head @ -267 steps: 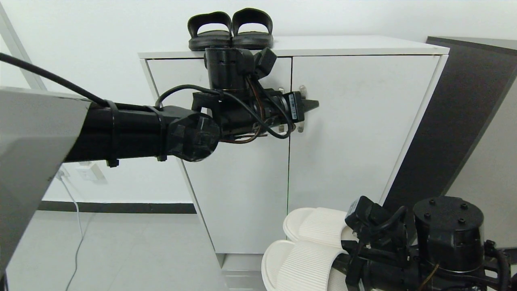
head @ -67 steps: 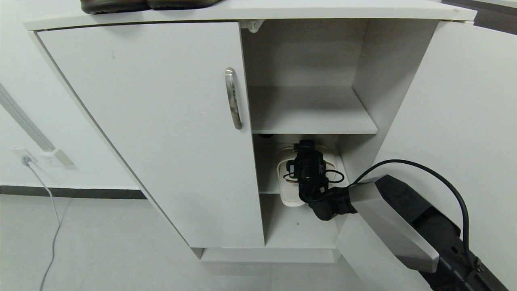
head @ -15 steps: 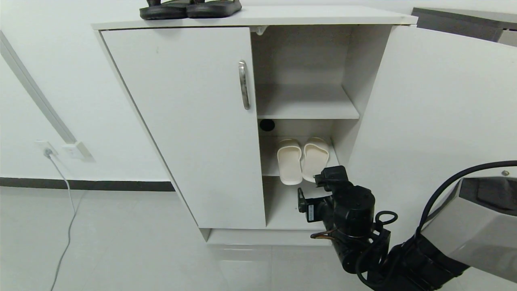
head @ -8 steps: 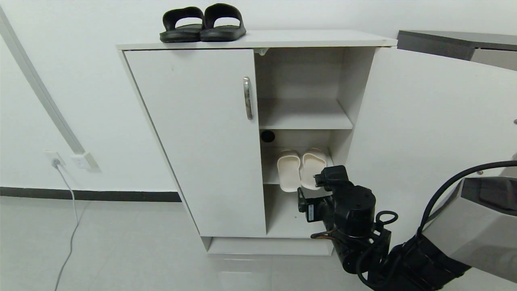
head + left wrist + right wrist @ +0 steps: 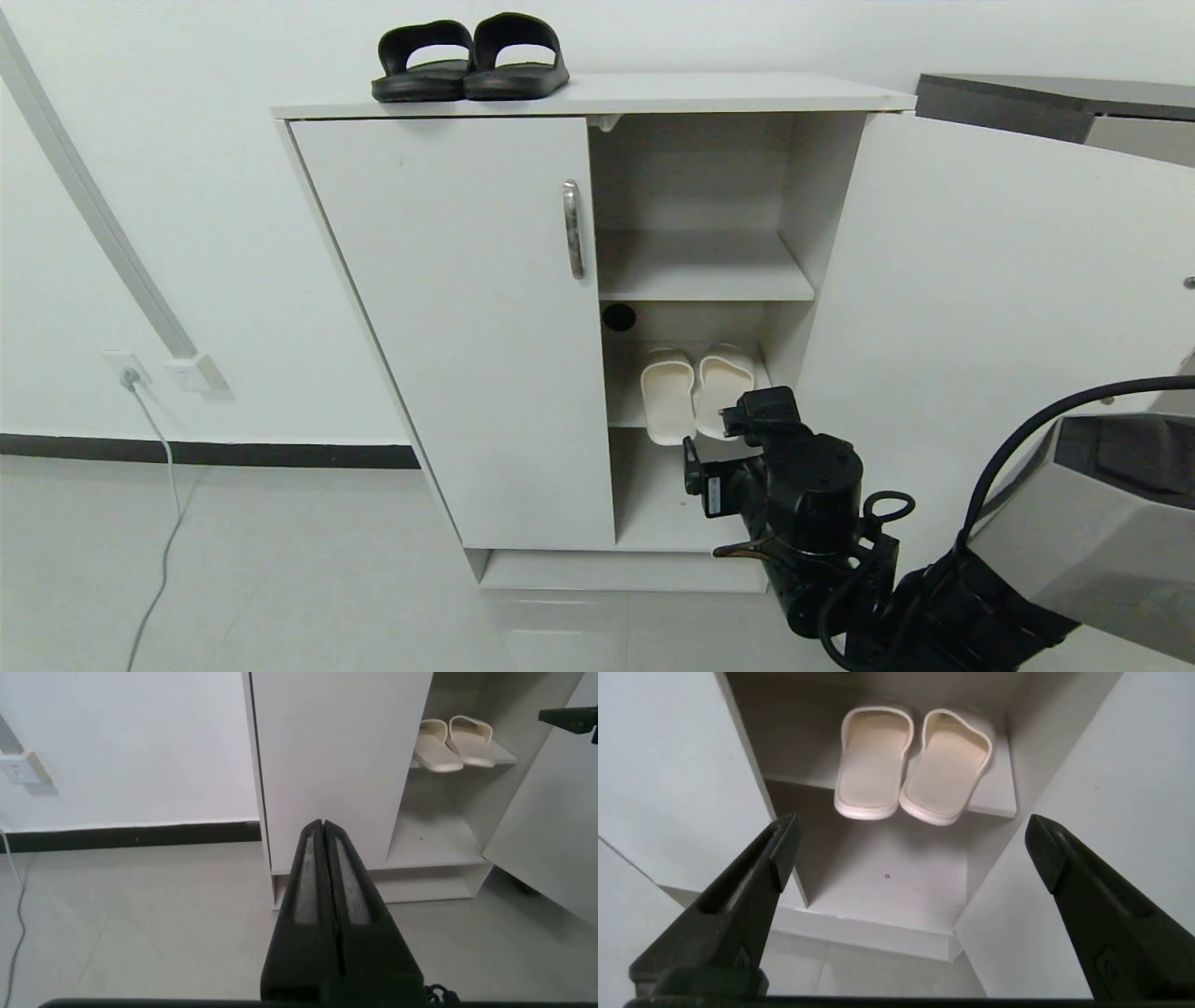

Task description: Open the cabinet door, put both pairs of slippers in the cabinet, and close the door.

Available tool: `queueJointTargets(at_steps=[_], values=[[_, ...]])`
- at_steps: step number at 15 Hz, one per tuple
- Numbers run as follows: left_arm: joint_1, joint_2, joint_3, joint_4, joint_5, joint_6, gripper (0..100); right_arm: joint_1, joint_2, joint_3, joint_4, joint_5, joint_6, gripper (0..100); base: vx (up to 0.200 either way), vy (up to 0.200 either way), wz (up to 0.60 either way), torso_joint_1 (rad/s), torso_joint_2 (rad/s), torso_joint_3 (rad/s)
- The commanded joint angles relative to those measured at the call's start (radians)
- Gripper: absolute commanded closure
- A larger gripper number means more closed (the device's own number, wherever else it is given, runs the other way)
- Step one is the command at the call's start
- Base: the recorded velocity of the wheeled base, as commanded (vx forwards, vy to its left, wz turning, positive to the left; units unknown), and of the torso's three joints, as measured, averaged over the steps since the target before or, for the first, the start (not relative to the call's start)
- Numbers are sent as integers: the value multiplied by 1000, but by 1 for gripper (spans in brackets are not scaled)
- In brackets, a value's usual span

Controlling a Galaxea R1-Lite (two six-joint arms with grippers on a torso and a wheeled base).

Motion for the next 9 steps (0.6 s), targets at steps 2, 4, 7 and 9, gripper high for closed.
queueJointTargets(at_steps=[2, 4, 7, 9], values=[[0, 2, 0, 0, -1, 0, 100, 4, 8, 7, 1, 0, 0, 0, 0, 0, 0, 0, 0, 0], [0, 2, 0, 0, 1, 0, 100, 2, 9, 7, 1, 0, 0, 0, 0, 200, 0, 5, 0, 7], [0, 2, 0, 0, 1, -1, 100, 2, 9, 8, 1, 0, 0, 0, 0, 200, 0, 7, 1, 4], [0, 2, 0, 0, 1, -1, 100, 2, 9, 8, 1, 0, 0, 0, 0, 200, 0, -5, 5, 2]])
